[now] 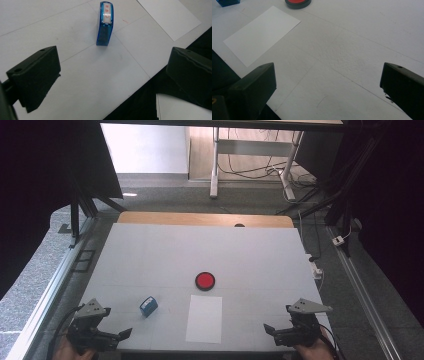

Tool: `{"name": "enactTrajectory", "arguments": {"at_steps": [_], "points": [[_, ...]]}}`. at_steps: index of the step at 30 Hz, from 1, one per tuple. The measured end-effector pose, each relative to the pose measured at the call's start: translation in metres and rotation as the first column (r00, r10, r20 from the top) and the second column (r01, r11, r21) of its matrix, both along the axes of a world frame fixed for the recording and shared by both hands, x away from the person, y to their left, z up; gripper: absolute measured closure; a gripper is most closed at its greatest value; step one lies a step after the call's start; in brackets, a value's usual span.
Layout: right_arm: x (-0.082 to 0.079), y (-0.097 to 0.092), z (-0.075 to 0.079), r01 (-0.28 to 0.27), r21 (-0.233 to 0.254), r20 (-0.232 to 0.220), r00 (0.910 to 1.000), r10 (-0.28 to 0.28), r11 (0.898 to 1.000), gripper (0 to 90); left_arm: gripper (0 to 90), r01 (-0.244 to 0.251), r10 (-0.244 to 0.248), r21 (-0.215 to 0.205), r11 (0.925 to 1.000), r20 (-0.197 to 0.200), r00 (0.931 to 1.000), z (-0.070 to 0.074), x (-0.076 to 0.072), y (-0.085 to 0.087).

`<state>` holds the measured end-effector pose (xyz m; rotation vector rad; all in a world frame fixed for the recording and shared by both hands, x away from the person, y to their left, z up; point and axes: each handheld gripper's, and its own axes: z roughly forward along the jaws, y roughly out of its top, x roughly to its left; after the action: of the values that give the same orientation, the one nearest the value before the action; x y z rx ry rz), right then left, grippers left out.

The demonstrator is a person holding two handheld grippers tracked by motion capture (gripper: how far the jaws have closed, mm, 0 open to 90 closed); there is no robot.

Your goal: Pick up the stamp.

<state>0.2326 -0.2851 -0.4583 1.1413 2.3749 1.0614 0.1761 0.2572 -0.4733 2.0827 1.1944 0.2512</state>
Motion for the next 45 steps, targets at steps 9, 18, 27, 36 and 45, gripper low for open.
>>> {"name": "enactTrajectory", "arguments": {"at_steps": [9, 18, 27, 36, 45], "points": [[0.000, 0.001, 0.000, -0.013, -0.014, -0.001, 0.9999, 0.013, 1.000, 0.9, 0.0, 0.042, -0.042, -0.017, 0.9990, 0.004, 0.9991, 0.000, 0.005, -0.002], [0.000, 0.001, -0.001, -0.018, -0.013, -0.004, 0.9998, 0.017, 1.000, 0.9, 0.0, 0.077, -0.077, -0.013, 0.9969, 0.020, 0.9968, 0.000, 0.012, -0.008], [0.000, 0.002, -0.001, -0.022, -0.015, -0.007, 0.9997, 0.022, 1.000, 1.0, 0.0, 0.088, -0.086, -0.037, 0.9955, 0.040, 0.9955, -0.001, 0.018, -0.010], [0.001, 0.002, -0.001, -0.025, -0.018, -0.011, 0.9996, 0.024, 1.000, 1.0, 0.0, 0.089, -0.089, -0.005, 0.9960, 0.063, 0.9941, -0.002, 0.029, -0.020], [0.001, 0.002, -0.001, -0.031, -0.020, -0.015, 0.9994, 0.031, 0.999, 1.0, 0.0, 0.093, -0.095, 0.036, 0.9950, 0.044, 0.9945, -0.010, 0.044, -0.027]]}}
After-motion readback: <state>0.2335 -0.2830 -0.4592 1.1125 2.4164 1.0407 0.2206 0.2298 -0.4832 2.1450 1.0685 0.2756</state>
